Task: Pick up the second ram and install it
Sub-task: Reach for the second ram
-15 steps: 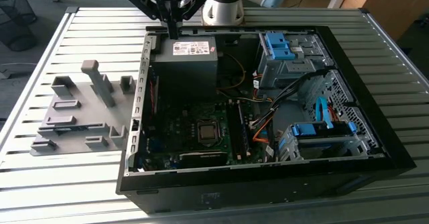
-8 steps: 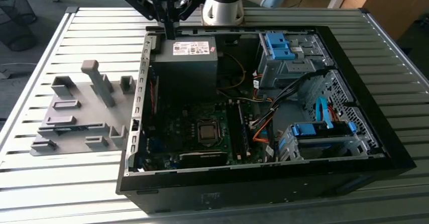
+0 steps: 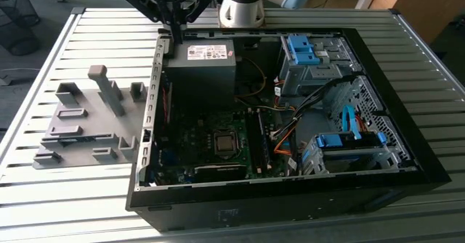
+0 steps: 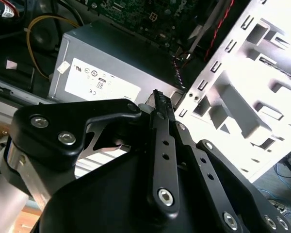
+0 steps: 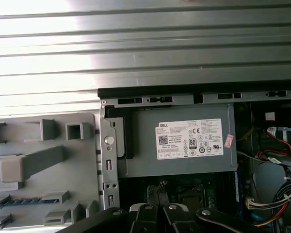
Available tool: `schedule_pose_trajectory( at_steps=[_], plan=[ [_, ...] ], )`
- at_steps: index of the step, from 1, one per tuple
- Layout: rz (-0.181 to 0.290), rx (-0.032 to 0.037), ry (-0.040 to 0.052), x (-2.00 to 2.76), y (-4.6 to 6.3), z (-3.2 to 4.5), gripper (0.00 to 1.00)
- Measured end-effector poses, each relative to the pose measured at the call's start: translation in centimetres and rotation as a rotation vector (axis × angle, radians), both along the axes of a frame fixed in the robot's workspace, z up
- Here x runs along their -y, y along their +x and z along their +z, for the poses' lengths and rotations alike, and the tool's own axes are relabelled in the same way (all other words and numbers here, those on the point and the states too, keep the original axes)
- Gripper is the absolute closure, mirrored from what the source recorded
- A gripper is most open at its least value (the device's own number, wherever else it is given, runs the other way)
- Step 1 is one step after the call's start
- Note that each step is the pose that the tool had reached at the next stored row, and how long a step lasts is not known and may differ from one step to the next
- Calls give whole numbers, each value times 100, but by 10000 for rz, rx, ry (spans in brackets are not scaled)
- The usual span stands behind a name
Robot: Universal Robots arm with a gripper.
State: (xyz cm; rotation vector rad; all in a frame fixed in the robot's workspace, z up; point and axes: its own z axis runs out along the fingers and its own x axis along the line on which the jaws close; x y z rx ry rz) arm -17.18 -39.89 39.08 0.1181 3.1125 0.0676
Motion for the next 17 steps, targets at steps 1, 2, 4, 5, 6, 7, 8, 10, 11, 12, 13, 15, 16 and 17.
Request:
schedule_pose_trajectory(
  at_steps=[1, 2, 4, 5, 6, 7, 8, 10, 11, 12, 13, 15, 16, 17],
  plan=[
    [0, -1, 0, 0, -18, 0, 89],
    [1, 0, 0, 0, -36, -1, 89],
    [1, -1, 0, 0, -73, -3, 89],
    [1, 0, 0, 0, -91, -4, 89],
    [0, 0, 0, 0, -111, -5, 89],
    [0, 0, 0, 0, -131, -6, 89],
    [0, -1, -1, 0, -150, -7, 89],
    [0, 0, 0, 0, -186, -10, 89],
    [0, 0, 0, 0, -203, -11, 89],
    [0, 0, 0, 0, -222, -13, 89],
    [1, 0, 0, 0, -239, -14, 89],
    [1, 0, 0, 0, -274, -17, 89],
    [1, -1, 0, 0, -292, -18, 89],
    [0, 0, 0, 0, -309, -19, 89]
  ],
)
